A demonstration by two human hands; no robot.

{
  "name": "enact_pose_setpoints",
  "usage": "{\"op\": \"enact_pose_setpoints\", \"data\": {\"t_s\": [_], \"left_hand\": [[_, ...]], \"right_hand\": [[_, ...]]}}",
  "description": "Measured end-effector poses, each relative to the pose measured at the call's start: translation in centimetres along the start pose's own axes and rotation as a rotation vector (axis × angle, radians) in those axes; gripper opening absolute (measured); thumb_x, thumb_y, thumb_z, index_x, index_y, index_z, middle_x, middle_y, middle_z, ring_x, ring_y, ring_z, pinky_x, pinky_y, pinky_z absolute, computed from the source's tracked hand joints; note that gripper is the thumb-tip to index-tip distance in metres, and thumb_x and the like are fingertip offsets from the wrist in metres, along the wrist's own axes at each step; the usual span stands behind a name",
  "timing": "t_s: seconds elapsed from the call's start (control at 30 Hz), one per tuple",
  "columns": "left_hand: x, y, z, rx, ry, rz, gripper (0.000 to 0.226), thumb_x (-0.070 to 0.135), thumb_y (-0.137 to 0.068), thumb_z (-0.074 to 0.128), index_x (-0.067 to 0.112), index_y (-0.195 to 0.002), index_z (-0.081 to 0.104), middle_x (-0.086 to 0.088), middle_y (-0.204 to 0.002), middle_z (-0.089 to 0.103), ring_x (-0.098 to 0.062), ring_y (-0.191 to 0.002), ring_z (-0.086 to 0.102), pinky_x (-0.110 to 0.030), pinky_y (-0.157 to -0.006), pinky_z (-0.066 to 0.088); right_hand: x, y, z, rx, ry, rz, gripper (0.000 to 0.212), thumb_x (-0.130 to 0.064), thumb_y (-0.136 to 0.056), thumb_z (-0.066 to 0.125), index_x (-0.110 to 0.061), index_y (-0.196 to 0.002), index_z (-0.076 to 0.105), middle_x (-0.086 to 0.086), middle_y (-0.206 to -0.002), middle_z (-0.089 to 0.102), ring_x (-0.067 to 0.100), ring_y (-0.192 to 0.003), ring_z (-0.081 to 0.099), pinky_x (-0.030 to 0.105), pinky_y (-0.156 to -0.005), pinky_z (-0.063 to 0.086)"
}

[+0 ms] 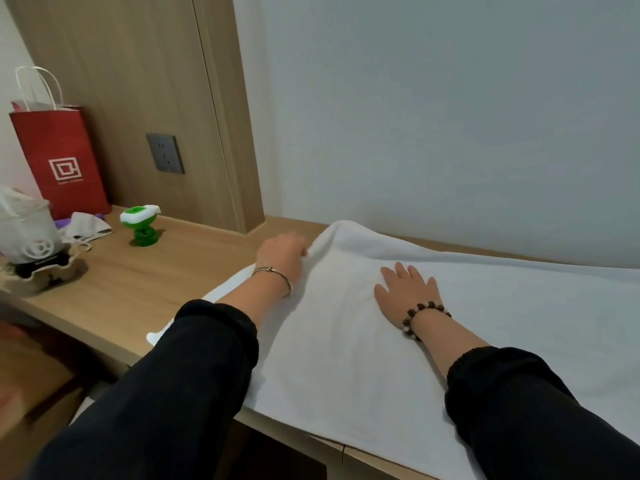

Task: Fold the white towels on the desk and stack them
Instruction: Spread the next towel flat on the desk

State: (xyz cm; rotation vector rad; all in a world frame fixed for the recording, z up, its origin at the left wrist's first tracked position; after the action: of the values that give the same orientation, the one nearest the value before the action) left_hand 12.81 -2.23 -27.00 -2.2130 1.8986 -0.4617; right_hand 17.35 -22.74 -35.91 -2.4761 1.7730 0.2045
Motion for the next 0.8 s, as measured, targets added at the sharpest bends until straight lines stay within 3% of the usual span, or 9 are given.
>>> {"op": "enact_pose_setpoints", "data": {"t_s": [0.07,0.13,0.2,0.27,0.3,0.37,0.43,0.53,0.8], "left_hand": [[3.3,1.7,0.0,0.008,0.004,0.299,0.015,0.007,-0.079,0.054,0.012,-0.086,0.067,-0.006,-0.098,0.058,-0.025,-0.095,0.051,-0.028,-0.063,0.028],[3.6,2.9,1.4,-0.105,0.104,0.350,0.016,0.016,-0.082,0.056,0.010,-0.081,0.070,-0.002,-0.098,0.062,-0.022,-0.094,0.054,-0.029,-0.067,0.038],[2.2,2.4,2.0,-0.151,0.203,0.208,0.030,0.025,-0.087,0.050,0.007,-0.078,0.072,-0.004,-0.097,0.065,-0.024,-0.090,0.058,-0.031,-0.073,0.042],[0.1,1.4,1.8,-0.113,0.248,0.007,0.023,0.024,-0.088,0.051,0.008,-0.078,0.063,-0.008,-0.097,0.064,-0.025,-0.091,0.058,-0.028,-0.073,0.040],[-0.8,1.1,2.1,-0.121,0.257,-0.083,0.025,0.024,-0.087,0.056,0.005,-0.099,0.067,-0.006,-0.104,0.064,-0.023,-0.098,0.058,-0.026,-0.078,0.040],[-1.2,0.8,3.6,-0.226,0.259,-0.175,0.044,0.033,-0.085,0.064,0.015,-0.124,0.057,-0.001,-0.119,0.062,-0.021,-0.113,0.055,-0.027,-0.087,0.040],[-0.5,0.6,4.9,-0.312,0.218,-0.184,0.040,0.042,-0.084,0.064,0.015,-0.113,0.062,-0.003,-0.113,0.066,-0.025,-0.108,0.058,-0.029,-0.079,0.042],[0.0,0.2,5.4,-0.325,0.225,-0.215,0.030,0.037,-0.084,0.064,0.016,-0.064,0.054,-0.002,-0.071,0.058,-0.025,-0.076,0.055,-0.027,-0.061,0.036],[-3.9,-1.9,2.5,-0.089,0.402,-0.473,0.008,0.015,-0.085,0.061,0.008,-0.083,0.065,-0.010,-0.086,0.063,-0.026,-0.081,0.057,-0.027,-0.069,0.043]], "right_hand": [[0.1,0.0,-0.1,0.018,-0.005,0.003,0.056,-0.043,-0.097,0.018,-0.027,-0.150,0.016,-0.001,-0.160,0.006,0.019,-0.146,0.005,0.050,-0.116,0.005],[0.0,0.0,-0.4,0.047,-0.001,-0.002,0.056,-0.041,-0.096,0.019,-0.025,-0.149,0.020,-0.001,-0.158,0.016,0.019,-0.144,0.012,0.051,-0.115,0.009],[-0.2,0.1,-0.7,0.059,-0.001,-0.009,0.055,-0.040,-0.095,0.021,-0.023,-0.148,0.023,-0.001,-0.155,0.025,0.020,-0.141,0.019,0.051,-0.114,0.012],[-0.2,0.3,-0.9,0.065,-0.017,-0.001,0.053,-0.039,-0.095,0.023,-0.022,-0.146,0.027,0.001,-0.152,0.029,0.020,-0.139,0.023,0.051,-0.114,0.013],[-0.1,0.3,-1.0,0.070,-0.030,0.009,0.053,-0.038,-0.095,0.024,-0.021,-0.145,0.028,0.001,-0.151,0.031,0.020,-0.138,0.025,0.050,-0.114,0.014],[0.2,0.5,-1.2,0.084,-0.059,0.035,0.053,-0.039,-0.095,0.027,-0.018,-0.143,0.031,0.004,-0.147,0.035,0.021,-0.136,0.029,0.048,-0.114,0.015],[0.3,0.6,-1.3,0.099,-0.077,0.052,0.055,-0.041,-0.094,0.029,-0.016,-0.143,0.031,0.005,-0.145,0.037,0.020,-0.134,0.030,0.046,-0.114,0.016],[0.2,0.5,-1.4,0.102,-0.082,0.053,0.057,-0.043,-0.093,0.030,-0.015,-0.143,0.030,0.005,-0.145,0.035,0.020,-0.135,0.029,0.045,-0.113,0.016],[0.1,0.7,-1.5,0.112,-0.073,0.044,0.058,-0.043,-0.092,0.031,-0.014,-0.142,0.032,0.006,-0.145,0.035,0.021,-0.135,0.029,0.045,-0.113,0.018]]}}
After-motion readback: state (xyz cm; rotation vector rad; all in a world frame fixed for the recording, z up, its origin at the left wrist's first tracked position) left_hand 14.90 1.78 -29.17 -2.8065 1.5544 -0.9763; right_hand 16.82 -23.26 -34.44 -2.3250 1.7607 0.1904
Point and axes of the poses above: each hand's wrist, its own y-axis away from the middle knuckle, its own z-axis out of the palm, x = y × z, the point moved 10 cm from there along -y, towards the middle knuckle
